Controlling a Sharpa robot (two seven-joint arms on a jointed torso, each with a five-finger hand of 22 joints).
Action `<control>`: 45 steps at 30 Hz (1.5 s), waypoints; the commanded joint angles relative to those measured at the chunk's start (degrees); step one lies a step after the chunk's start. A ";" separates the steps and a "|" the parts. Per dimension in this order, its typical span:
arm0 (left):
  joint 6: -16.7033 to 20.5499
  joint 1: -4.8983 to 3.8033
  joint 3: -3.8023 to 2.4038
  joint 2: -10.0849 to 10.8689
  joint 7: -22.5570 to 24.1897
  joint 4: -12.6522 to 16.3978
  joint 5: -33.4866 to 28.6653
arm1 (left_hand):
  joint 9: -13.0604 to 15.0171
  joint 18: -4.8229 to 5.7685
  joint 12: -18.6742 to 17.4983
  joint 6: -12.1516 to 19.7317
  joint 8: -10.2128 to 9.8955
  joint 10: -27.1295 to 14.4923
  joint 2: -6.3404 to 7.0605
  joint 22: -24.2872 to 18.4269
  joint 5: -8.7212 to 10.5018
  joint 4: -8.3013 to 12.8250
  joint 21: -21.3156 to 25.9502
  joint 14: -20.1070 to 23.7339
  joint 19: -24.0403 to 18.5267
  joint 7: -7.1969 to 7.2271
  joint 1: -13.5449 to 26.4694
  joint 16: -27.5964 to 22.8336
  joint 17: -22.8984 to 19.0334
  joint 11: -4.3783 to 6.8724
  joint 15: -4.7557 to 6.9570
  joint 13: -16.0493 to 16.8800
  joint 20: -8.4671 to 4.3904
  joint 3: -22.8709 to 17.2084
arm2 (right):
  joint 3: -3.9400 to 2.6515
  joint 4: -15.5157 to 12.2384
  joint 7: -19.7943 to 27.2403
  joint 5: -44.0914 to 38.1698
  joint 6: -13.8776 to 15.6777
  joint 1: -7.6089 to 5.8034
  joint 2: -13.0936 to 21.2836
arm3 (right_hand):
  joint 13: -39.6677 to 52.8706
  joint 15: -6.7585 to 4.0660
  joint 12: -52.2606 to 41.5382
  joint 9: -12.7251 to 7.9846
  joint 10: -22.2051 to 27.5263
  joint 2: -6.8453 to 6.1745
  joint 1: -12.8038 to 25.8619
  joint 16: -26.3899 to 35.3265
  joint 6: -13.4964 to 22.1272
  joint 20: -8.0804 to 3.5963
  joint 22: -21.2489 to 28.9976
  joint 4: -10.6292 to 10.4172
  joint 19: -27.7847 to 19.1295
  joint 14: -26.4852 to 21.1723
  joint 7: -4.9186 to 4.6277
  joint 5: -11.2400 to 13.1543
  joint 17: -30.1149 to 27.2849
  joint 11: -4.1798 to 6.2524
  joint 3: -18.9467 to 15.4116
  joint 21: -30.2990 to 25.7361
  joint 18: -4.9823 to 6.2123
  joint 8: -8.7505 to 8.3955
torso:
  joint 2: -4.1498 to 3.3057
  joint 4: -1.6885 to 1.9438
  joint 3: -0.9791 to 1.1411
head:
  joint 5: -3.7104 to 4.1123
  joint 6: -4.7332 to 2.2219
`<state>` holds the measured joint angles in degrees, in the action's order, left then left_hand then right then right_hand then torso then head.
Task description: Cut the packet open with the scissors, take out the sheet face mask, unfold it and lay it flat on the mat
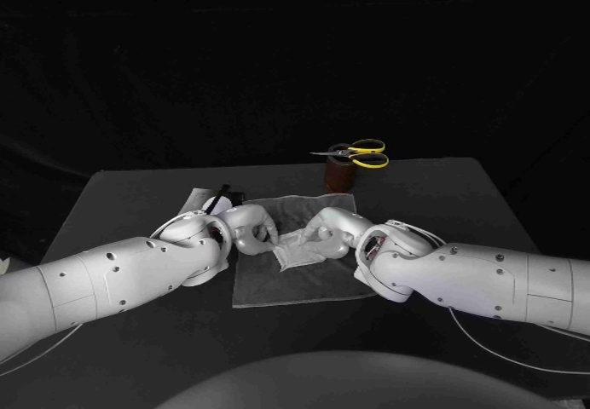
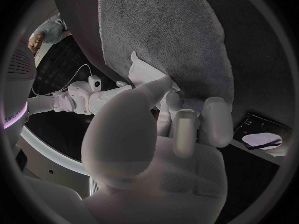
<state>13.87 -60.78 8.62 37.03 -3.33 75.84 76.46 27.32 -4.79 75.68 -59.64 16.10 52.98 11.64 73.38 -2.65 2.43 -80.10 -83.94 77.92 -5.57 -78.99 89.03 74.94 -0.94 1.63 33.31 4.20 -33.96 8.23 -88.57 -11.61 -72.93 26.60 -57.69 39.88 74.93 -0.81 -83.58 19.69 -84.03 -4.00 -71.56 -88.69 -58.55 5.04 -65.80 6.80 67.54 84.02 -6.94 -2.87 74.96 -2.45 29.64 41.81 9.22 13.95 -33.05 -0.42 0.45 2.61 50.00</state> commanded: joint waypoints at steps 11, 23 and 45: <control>-0.31 0.02 -0.03 0.49 1.56 0.24 1.25 | 0.82 0.60 0.25 -2.34 1.45 1.99 -2.89 0.12 -0.12 -0.60 -0.23 -3.03 0.27 0.14 -0.01 0.31 8.88 0.25 0.73 2.52 -0.64 -3.26 | -0.02 0.14 -0.26 -0.45 -0.86 0.01 0.11 | 10.39 -0.46 -0.37 0.06 -3.61 0.26 0.84 -0.33 -0.53 -0.07 -0.09 -0.27 0.24 4.67 0.11 -0.13 11.63 0.27 -0.12 0.26 -0.01 -0.27 | 0.03 -0.07 0.01 | -0.16 0.00; 0.93 0.02 -0.03 1.72 3.50 0.52 0.85 | 2.29 0.47 0.99 -1.25 2.43 3.32 -4.26 -0.42 -0.08 -1.94 0.11 -2.97 -0.21 0.25 1.63 0.28 8.84 0.27 0.75 5.21 -0.68 -4.74 | -0.02 0.03 -0.04 -0.04 -1.04 0.01 0.52 | 10.44 -0.50 -0.42 0.13 -3.64 0.39 1.12 -0.35 -0.82 -0.09 -0.17 -0.42 0.31 4.70 0.23 -0.12 11.69 0.35 -0.21 0.36 -0.03 -0.17 | 0.02 -0.07 0.02 | -0.06 0.00; -1.43 0.00 -0.16 4.05 3.30 -1.03 3.24 | 6.58 0.28 2.60 1.03 5.06 2.68 -4.91 -1.10 -0.07 -1.85 0.60 -2.43 -0.92 0.35 1.89 0.15 8.04 0.30 0.74 8.06 -0.62 -5.46 | -0.01 -0.34 0.56 0.74 -2.31 0.01 0.87 | 10.29 -0.55 -0.23 0.17 -3.57 0.38 1.21 -0.28 -0.93 -0.12 -0.06 -0.42 0.19 4.61 0.31 -0.11 11.45 0.42 -0.27 0.09 0.02 -0.14 | 0.04 -0.02 -0.01 | -0.08 0.00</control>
<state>13.66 -60.78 8.51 41.07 -0.83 74.87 78.71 29.03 -4.80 78.11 -58.96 20.93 56.01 7.00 72.24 -2.62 0.47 -79.80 -83.93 77.28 -5.19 -76.99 88.95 74.94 -0.71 2.03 41.42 3.58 -39.17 8.24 -88.83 -11.50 -72.42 25.27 -57.69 40.74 74.91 -0.94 -83.71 19.76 -83.93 -3.70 -70.80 -88.69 -59.16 5.04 -65.91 6.64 67.53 84.14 -6.75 -2.87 74.94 -2.35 29.48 42.04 8.80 13.94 -33.00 -0.43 0.44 2.54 50.00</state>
